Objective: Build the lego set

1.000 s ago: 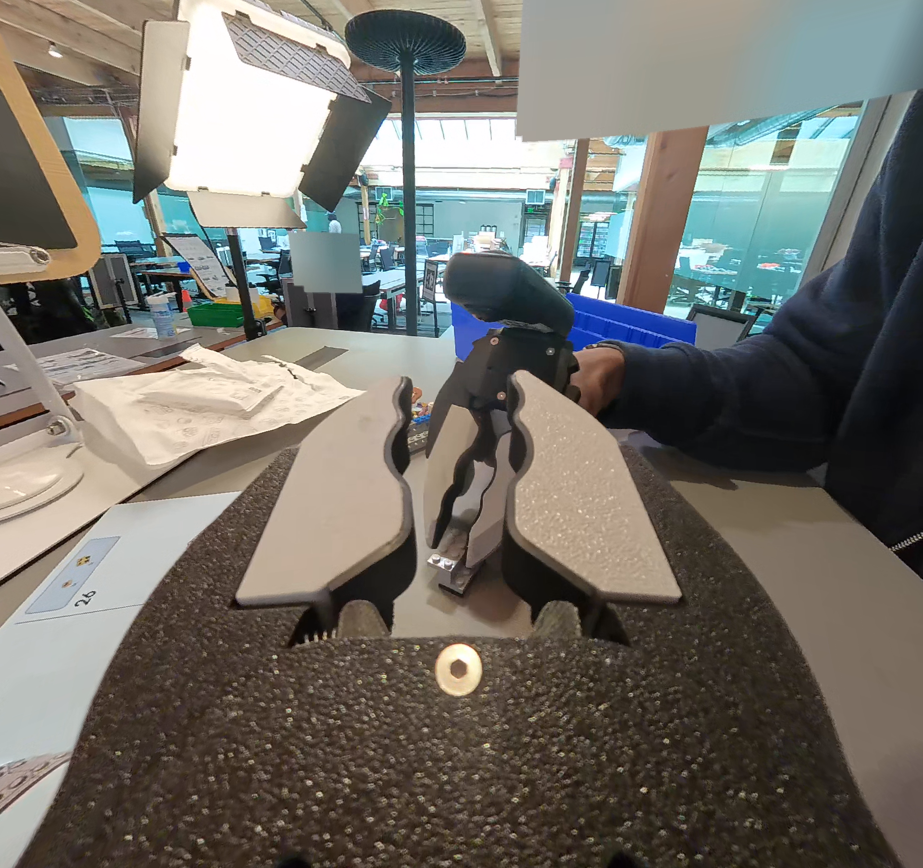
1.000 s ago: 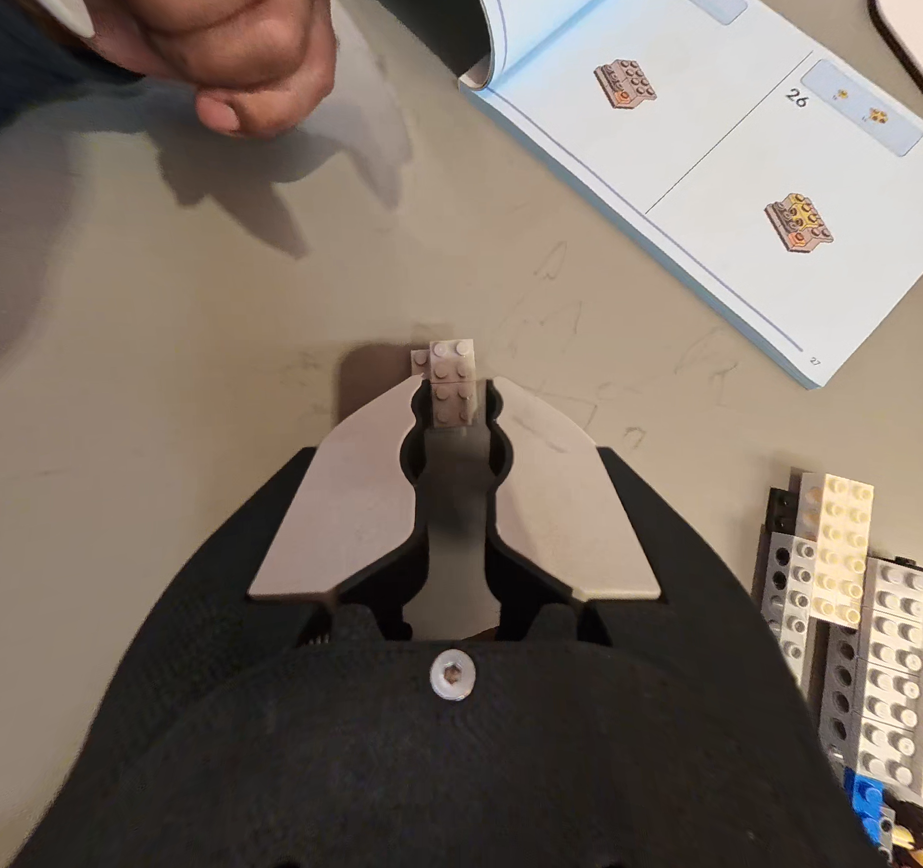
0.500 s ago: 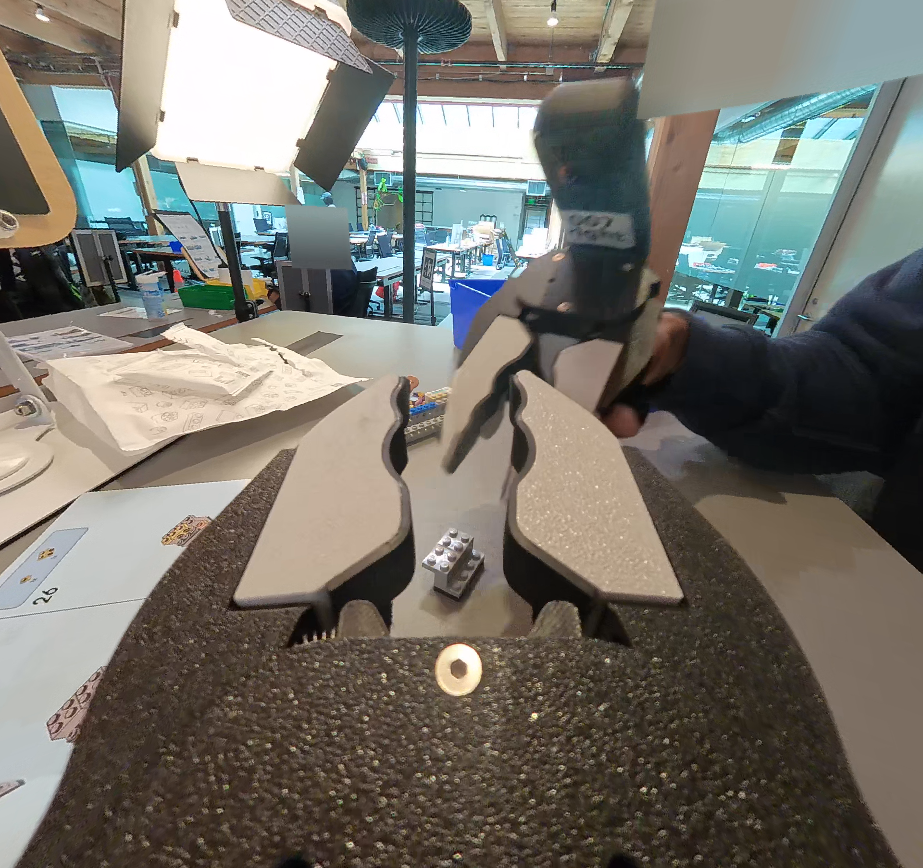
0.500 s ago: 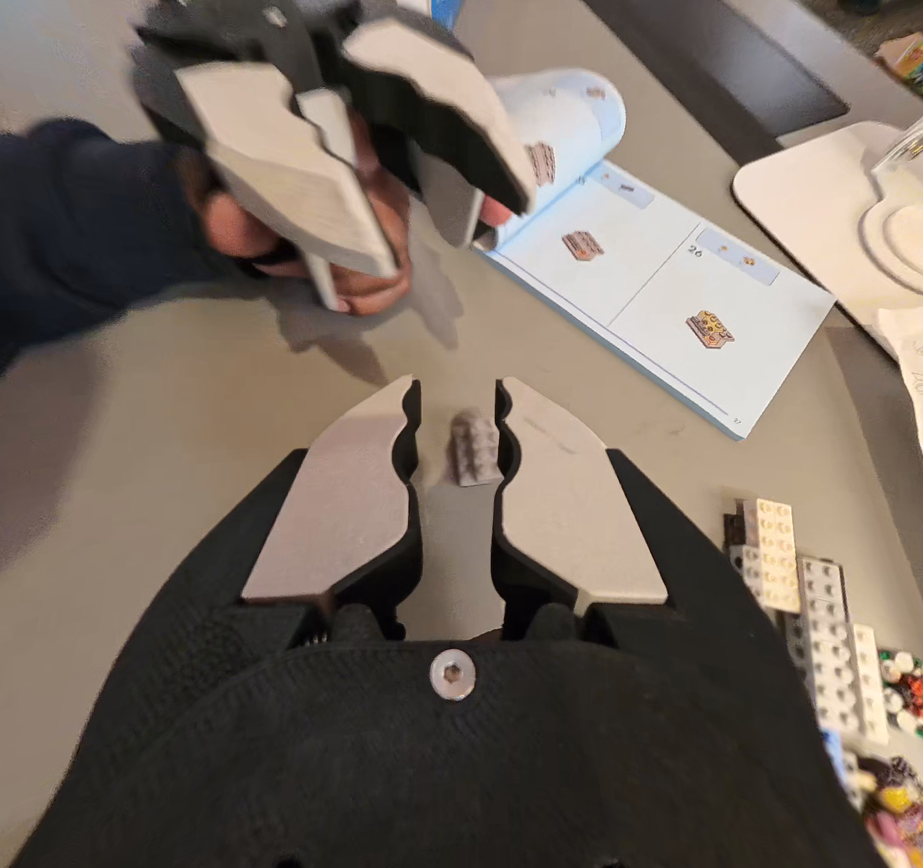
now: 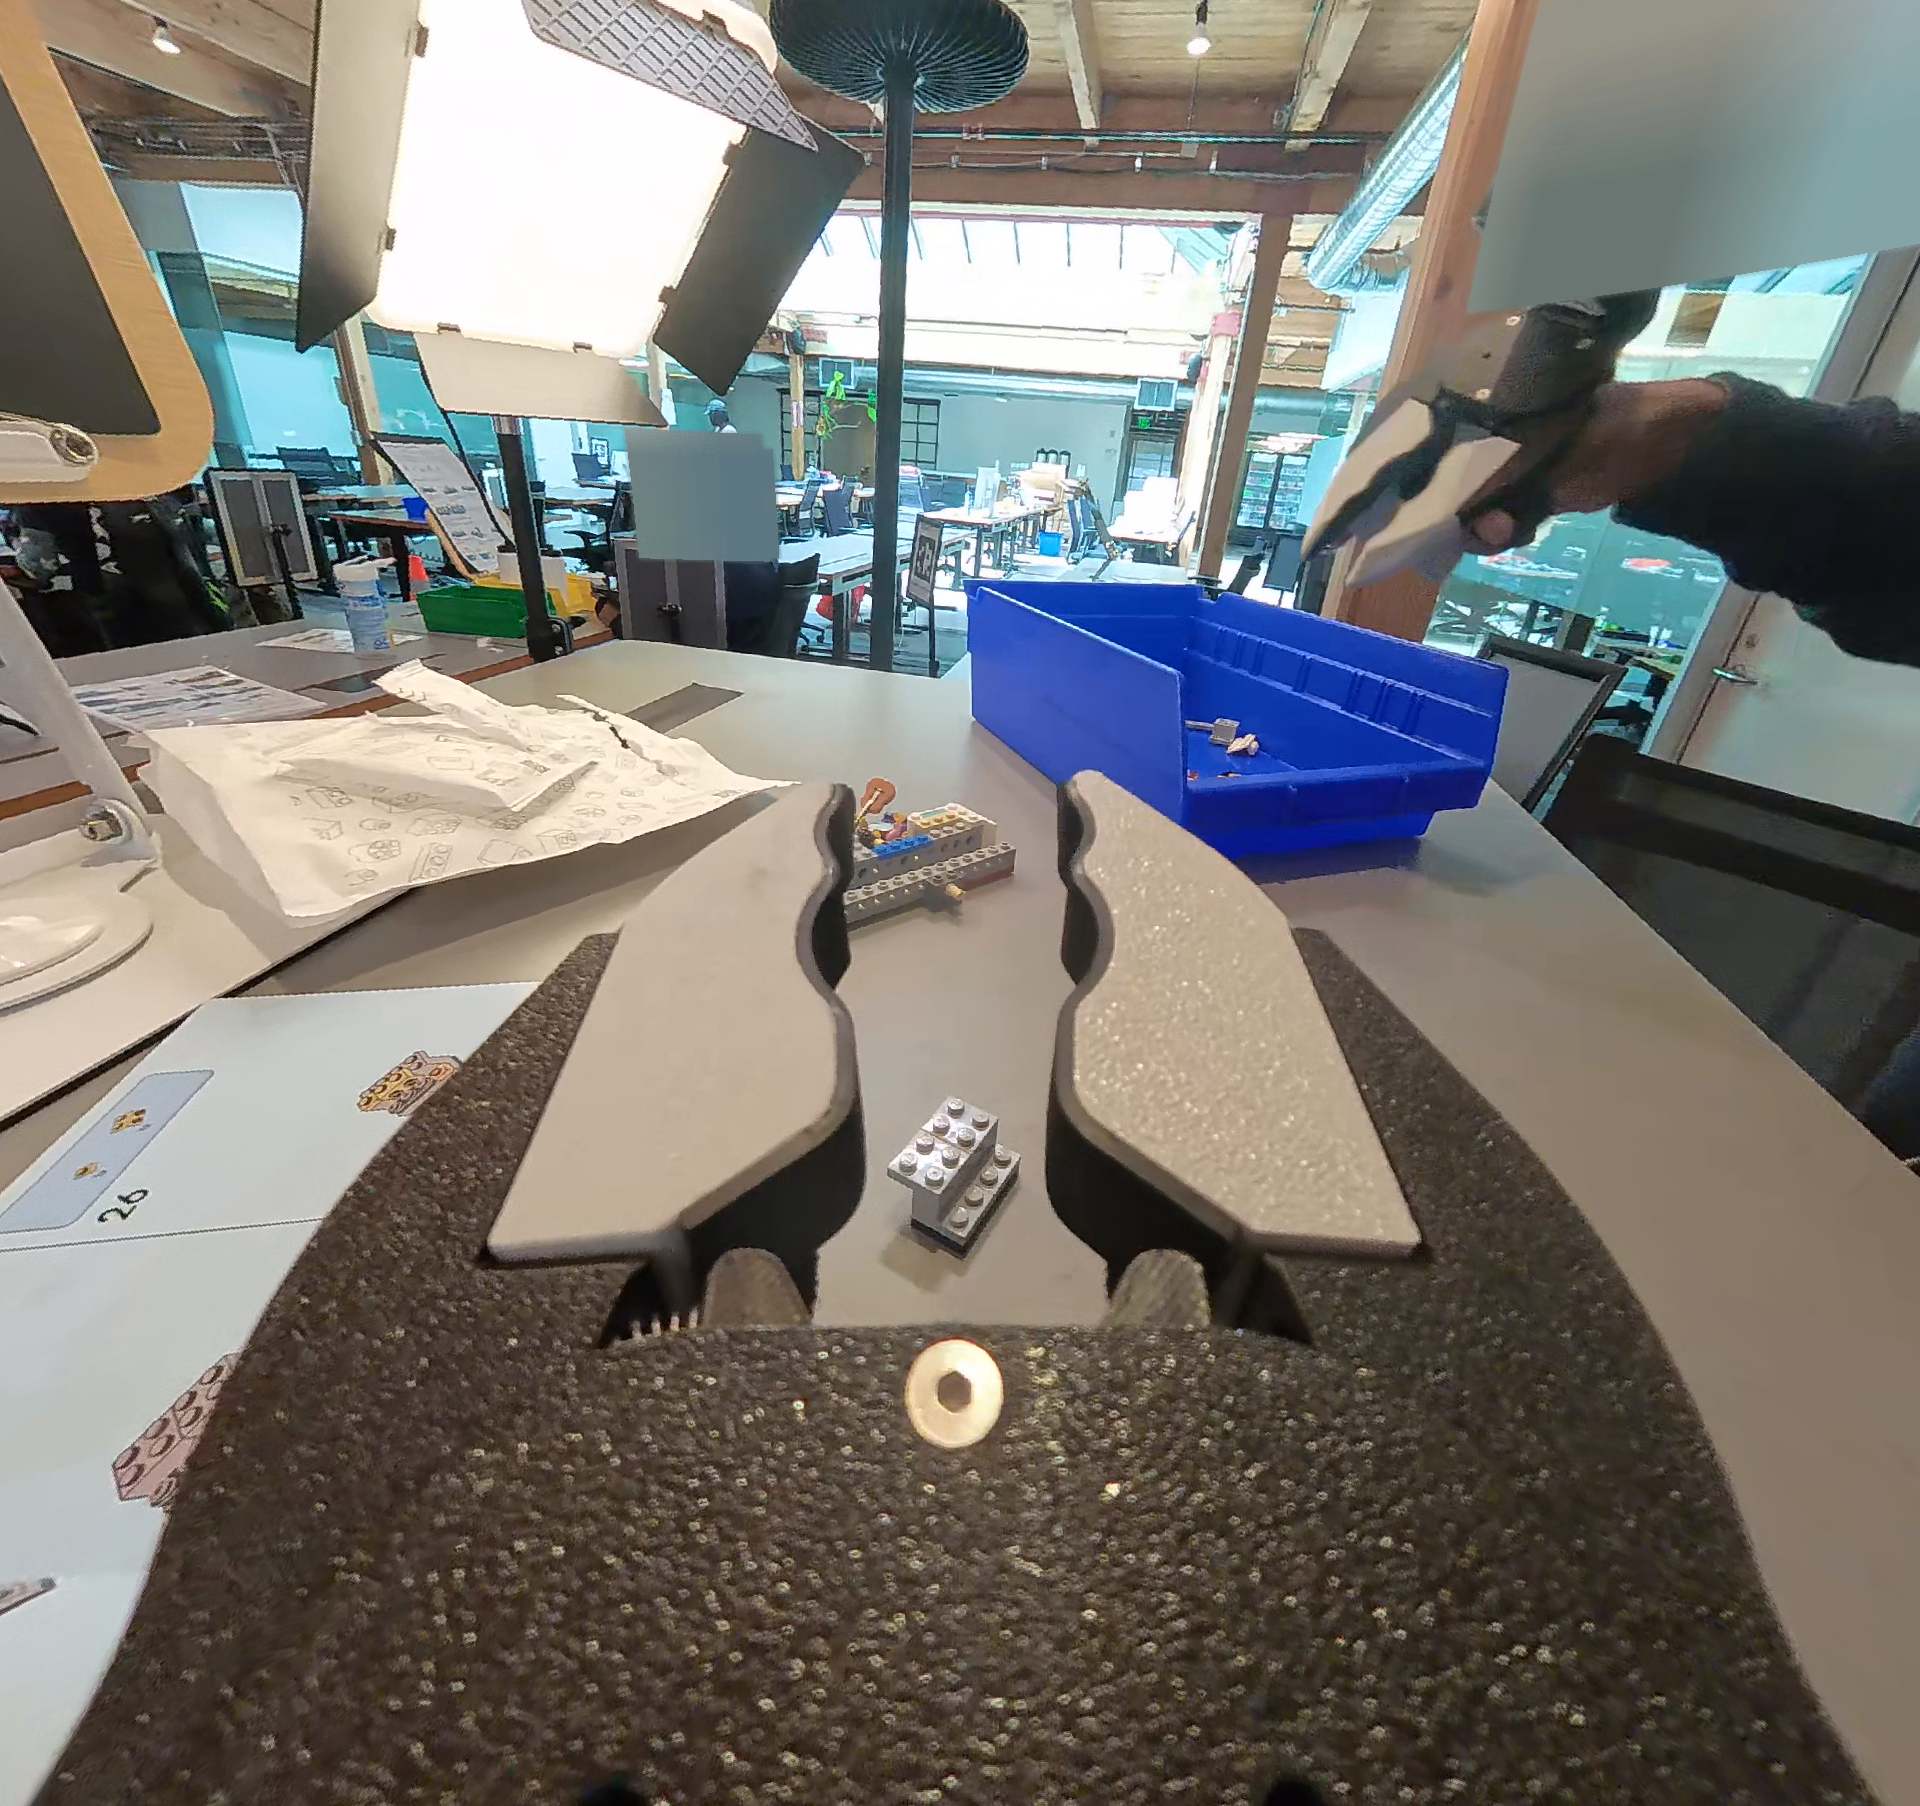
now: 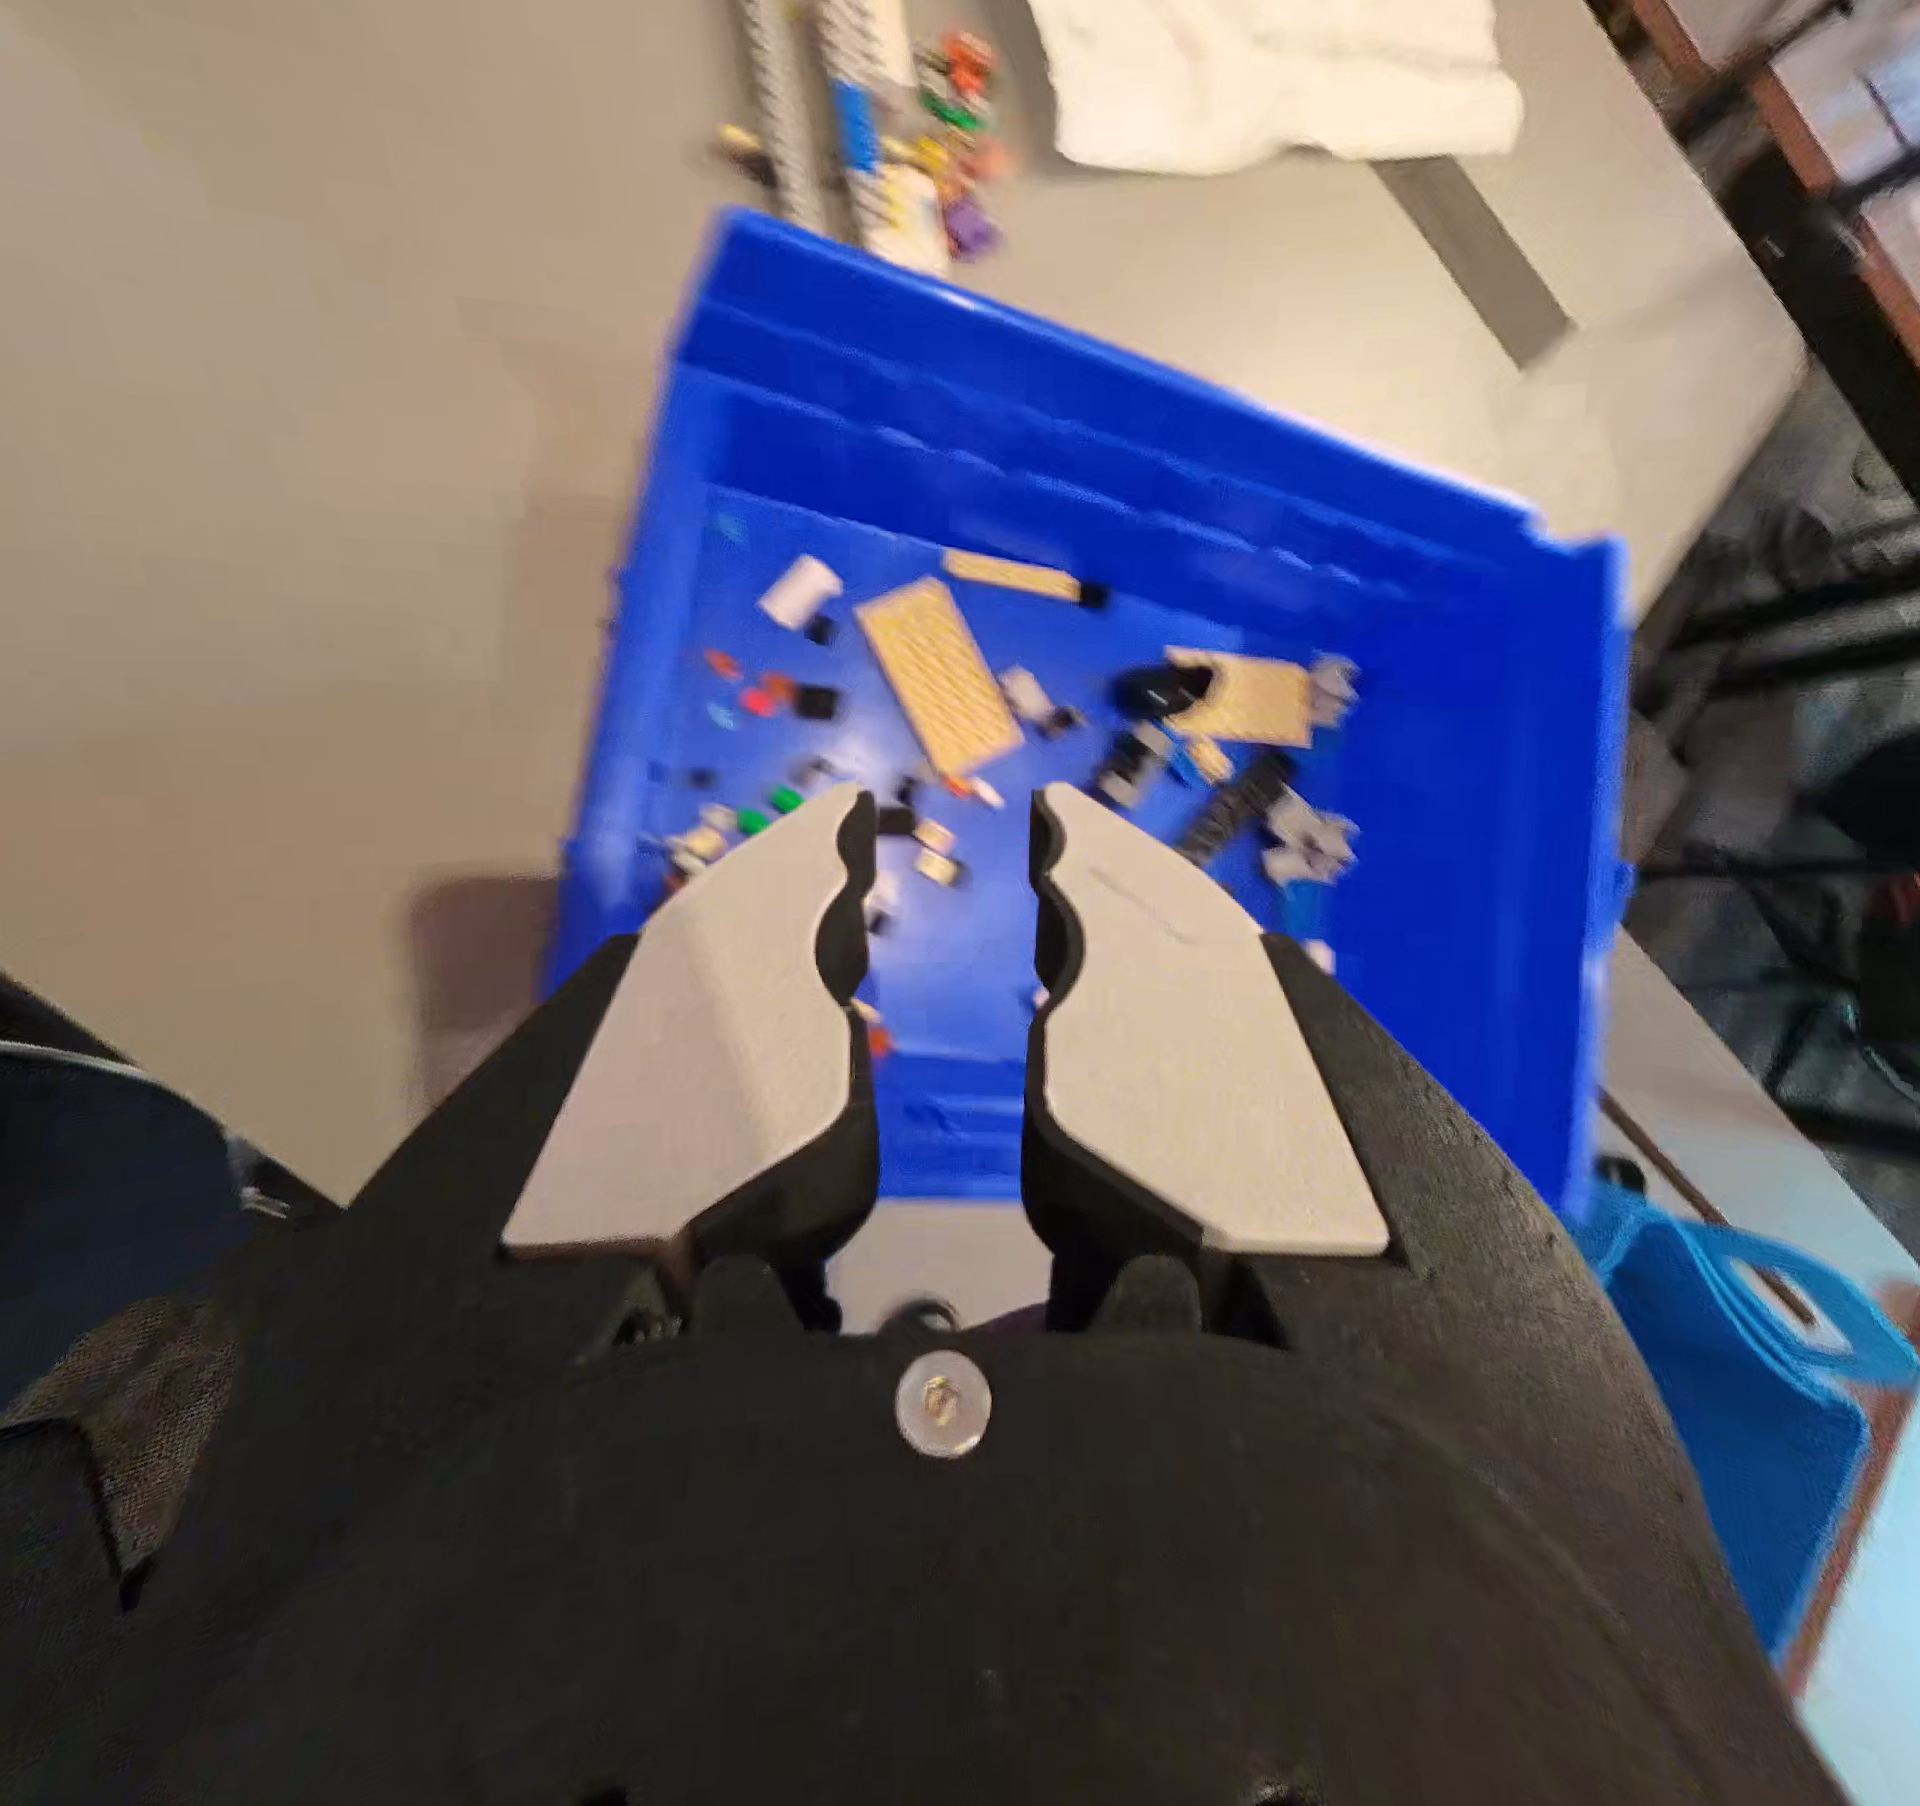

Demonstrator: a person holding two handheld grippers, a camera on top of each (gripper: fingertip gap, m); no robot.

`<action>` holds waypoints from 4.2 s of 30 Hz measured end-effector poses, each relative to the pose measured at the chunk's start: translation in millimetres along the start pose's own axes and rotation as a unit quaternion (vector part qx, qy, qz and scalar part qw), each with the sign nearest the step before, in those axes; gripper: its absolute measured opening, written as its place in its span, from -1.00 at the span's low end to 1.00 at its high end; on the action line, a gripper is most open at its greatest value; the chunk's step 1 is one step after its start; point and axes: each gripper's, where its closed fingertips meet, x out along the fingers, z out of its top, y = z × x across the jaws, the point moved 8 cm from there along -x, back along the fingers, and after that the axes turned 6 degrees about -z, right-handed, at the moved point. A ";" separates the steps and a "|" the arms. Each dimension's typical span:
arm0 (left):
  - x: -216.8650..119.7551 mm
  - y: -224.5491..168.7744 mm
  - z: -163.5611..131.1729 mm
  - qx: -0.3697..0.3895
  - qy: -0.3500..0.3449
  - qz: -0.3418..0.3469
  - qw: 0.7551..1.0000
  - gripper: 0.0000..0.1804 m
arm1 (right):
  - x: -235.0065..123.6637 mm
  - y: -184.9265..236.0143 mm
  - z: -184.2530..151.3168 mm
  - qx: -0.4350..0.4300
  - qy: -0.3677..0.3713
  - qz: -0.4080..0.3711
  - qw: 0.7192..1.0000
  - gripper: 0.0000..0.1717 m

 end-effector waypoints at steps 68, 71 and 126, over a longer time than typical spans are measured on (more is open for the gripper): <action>215.8 -69.2 -54.9 -0.149 0.157 -0.026 0.976 -0.56 | 28.1 -47.6 -38.3 -0.091 0.069 0.086 0.990 -0.72; 215.5 -69.8 -54.6 -0.147 0.156 -0.027 0.976 -0.56 | 28.2 -44.1 -36.8 -0.098 0.055 0.095 0.989 -0.72; 210.9 -61.4 -54.7 -0.190 0.132 -0.031 0.972 -0.56 | 95.1 18.6 -31.6 -0.331 0.052 0.351 0.875 -0.77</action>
